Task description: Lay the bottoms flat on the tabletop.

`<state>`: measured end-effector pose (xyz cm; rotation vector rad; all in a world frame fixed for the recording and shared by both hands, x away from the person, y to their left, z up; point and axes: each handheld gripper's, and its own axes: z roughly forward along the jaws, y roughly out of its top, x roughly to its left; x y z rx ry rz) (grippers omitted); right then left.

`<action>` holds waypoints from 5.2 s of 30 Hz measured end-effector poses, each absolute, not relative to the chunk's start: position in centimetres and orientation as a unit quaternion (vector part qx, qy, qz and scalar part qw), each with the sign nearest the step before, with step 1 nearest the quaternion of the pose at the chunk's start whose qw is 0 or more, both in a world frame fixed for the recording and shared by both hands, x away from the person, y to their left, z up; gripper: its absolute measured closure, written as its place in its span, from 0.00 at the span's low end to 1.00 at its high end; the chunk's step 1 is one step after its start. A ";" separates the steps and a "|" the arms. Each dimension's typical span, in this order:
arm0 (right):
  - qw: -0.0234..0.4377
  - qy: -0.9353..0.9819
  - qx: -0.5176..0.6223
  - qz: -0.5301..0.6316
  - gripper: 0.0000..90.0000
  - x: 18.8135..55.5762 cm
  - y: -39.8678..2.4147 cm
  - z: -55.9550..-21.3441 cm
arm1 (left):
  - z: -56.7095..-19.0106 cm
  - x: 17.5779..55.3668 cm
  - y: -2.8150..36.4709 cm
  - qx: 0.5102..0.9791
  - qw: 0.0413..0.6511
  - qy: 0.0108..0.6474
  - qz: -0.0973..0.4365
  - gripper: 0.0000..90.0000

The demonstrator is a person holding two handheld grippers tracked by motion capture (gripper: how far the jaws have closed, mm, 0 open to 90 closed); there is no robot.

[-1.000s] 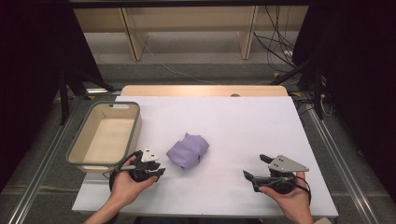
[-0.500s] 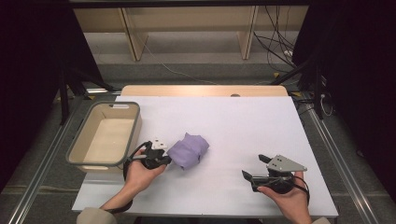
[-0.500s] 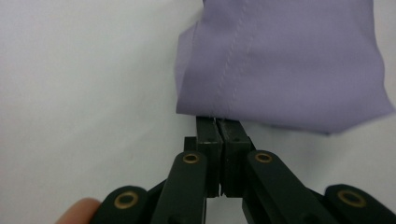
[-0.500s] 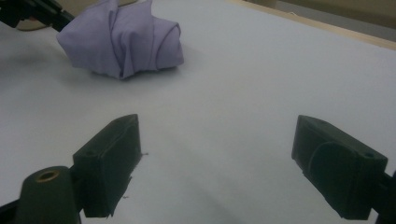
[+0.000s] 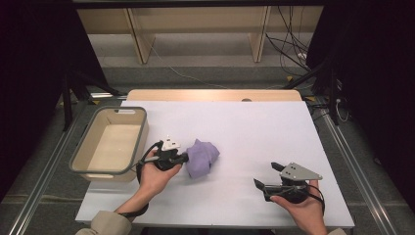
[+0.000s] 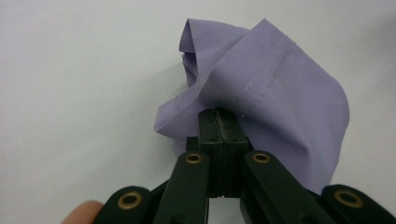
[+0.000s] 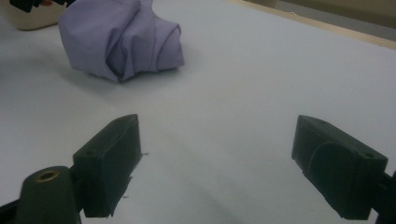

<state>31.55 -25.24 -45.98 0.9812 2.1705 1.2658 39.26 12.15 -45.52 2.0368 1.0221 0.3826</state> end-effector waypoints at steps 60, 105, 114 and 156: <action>0.164 0.831 0.290 0.445 0.40 39.0 -13.1 -45.5 | -47.5 35.4 5.7 0.873 0.390 0.275 0.103 0.96; 0.055 0.878 0.305 0.366 0.87 32.7 -19.2 -46.8 | -45.7 34.4 10.0 0.856 0.407 0.299 0.109 0.84; 0.110 0.839 0.336 0.414 0.57 34.5 -19.6 -43.7 | -45.2 34.6 8.1 0.854 0.423 0.289 0.093 0.82; 0.062 0.837 0.422 0.342 0.76 33.0 -22.7 -43.2 | -45.4 35.8 8.4 0.859 0.393 0.298 0.135 0.85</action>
